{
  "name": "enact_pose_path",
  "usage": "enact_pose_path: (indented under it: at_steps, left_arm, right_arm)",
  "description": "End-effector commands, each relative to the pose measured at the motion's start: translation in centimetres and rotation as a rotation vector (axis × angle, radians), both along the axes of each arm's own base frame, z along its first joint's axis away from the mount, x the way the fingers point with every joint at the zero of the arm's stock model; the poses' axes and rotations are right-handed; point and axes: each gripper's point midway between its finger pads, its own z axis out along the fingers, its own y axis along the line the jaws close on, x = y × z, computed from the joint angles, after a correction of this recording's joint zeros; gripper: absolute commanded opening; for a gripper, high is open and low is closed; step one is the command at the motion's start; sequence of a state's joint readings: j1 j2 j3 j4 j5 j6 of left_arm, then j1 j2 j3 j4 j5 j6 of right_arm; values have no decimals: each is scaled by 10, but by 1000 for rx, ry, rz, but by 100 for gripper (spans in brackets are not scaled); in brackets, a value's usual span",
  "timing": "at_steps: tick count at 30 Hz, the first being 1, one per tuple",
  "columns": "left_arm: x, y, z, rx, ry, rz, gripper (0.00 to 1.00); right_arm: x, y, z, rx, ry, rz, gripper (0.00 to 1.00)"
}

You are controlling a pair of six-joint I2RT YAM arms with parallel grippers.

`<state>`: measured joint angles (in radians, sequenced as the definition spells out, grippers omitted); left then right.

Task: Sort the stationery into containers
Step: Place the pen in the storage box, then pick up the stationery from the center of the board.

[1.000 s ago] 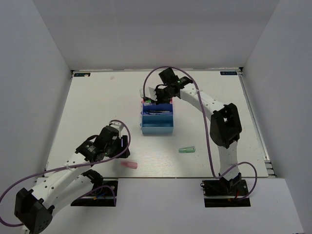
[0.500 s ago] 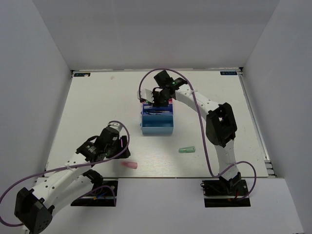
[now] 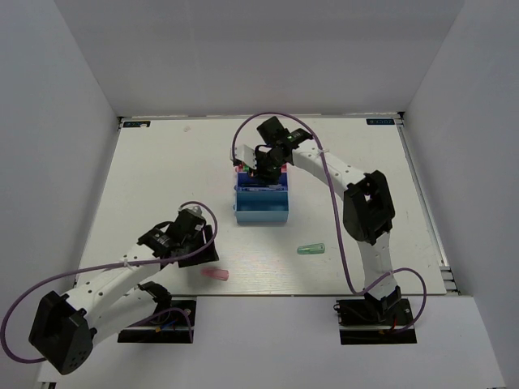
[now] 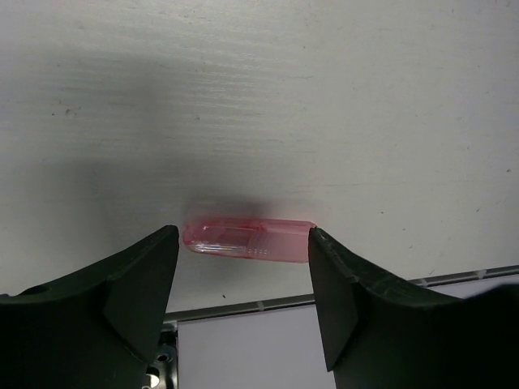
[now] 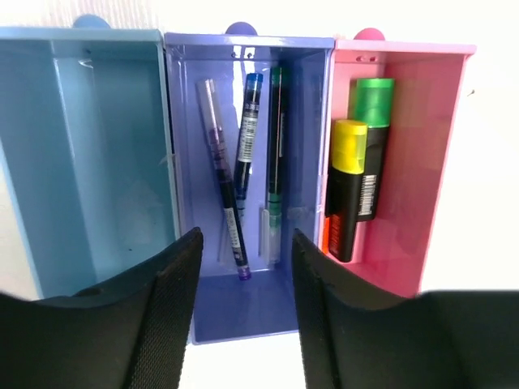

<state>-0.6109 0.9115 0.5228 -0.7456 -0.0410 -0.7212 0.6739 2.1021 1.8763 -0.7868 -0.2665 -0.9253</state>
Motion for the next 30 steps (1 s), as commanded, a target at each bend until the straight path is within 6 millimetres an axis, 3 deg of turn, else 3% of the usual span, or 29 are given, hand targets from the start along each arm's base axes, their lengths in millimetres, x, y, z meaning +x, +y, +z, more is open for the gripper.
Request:
enact_pose_path:
  at_steps: [1, 2, 3, 4, 5, 6, 7, 8, 9, 10, 11, 12, 13, 14, 16, 17, 18, 23, 30]
  left_arm:
    - [4, -6, 12, -21, 9, 62, 75]
    - [3, -8, 13, -20, 9, 49, 72]
    - [5, -10, 15, -25, 2, 41, 65]
    - [2, -10, 13, -8, 18, 21, 48]
    - [3, -12, 16, -6, 18, 3, 37]
    - [6, -19, 22, -18, 5, -50, 32]
    - [6, -25, 24, -5, 15, -157, 32]
    - [1, -32, 28, -16, 28, -241, 34]
    - [3, -39, 41, -7, -29, -469, 36]
    - [-6, -45, 48, -22, 15, -572, 49]
    - [-15, -50, 54, -57, 34, -656, 59]
    - [-14, -54, 71, -70, 15, -720, 70]
    - [-18, -47, 68, -14, -2, -934, 79]
    - [-34, -49, 72, -42, 39, -1024, 85]
    - [-30, -48, 76, 27, -23, -1233, 91]
    - [-24, -38, 65, 165, -5, -1296, 89]
    - [-23, -38, 58, 197, -13, -1333, 89]
    - [-18, -43, 27, 221, -75, -1503, 69]
    - [-12, -24, -9, 403, -32, -1586, 69]
  right_arm:
    - [-7, 3, 43, 91, -7, -47, 43]
    - [-7, -1, 60, 122, -31, -79, 19]
    - [-9, -6, 56, 123, -19, -95, 8]
    - [-15, -5, 61, 149, -7, -86, 0]
    - [-23, -19, 65, 165, -15, -94, 0]
    - [-33, -18, 64, 200, 20, -65, 0]
    - [-43, -30, 75, 222, -6, -44, 0]
    - [-49, -39, 60, 213, 11, -47, 0]
    - [-55, -43, 59, 220, 11, -16, 0]
    - [-60, -52, 66, 231, -4, -21, 5]
    - [-69, -64, 50, 224, 13, -35, 10]
    - [-70, -73, 55, 233, 0, -50, 18]
    - [-76, -78, 48, 233, 13, -54, 24]
    - [-83, -85, 42, 235, 22, -60, 27]
    - [-87, -97, 36, 245, 40, -90, 29]
    - [-93, -101, 33, 250, 54, -101, 31]
    - [-91, -106, 32, 263, 56, -118, 31]
    - [-106, -120, 25, 297, 122, -166, 32]
    - [-111, -139, 24, 330, 129, -211, 32]
